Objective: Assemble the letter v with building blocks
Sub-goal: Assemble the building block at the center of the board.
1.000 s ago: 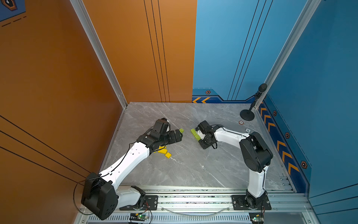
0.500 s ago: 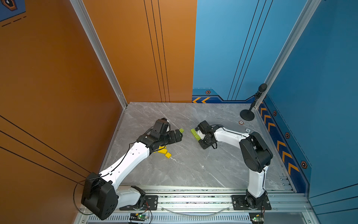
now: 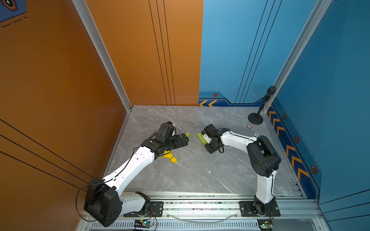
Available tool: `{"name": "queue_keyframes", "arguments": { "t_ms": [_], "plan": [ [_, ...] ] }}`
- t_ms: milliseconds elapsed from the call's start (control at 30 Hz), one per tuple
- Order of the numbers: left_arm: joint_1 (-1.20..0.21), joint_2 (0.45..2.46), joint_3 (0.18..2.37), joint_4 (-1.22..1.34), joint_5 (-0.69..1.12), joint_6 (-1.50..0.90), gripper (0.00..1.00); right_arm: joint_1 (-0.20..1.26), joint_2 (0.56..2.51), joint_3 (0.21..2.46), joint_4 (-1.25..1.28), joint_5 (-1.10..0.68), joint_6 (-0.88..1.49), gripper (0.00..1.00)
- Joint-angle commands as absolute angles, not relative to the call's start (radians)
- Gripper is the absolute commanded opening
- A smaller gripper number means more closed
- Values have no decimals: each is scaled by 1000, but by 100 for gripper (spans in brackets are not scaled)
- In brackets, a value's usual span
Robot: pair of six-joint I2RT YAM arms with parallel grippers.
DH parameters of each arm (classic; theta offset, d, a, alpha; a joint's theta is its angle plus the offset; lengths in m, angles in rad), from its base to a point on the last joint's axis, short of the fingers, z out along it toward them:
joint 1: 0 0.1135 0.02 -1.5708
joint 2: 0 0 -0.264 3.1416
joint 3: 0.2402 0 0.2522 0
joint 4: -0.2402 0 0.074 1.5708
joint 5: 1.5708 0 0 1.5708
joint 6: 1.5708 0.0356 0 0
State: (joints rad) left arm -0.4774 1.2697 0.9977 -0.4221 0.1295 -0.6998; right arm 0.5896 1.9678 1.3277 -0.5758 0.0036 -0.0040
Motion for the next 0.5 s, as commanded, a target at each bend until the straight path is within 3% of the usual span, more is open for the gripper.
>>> {"name": "queue_keyframes", "arguments": {
  "t_ms": [0,467],
  "plan": [
    [-466,1260,981,-424,119,-683,98,594,2010,1329,-621,29,-18,37],
    [-466,1256,979,-425,118,-684,98,582,2017,1338,-621,34,-25,37]
  ]
}}
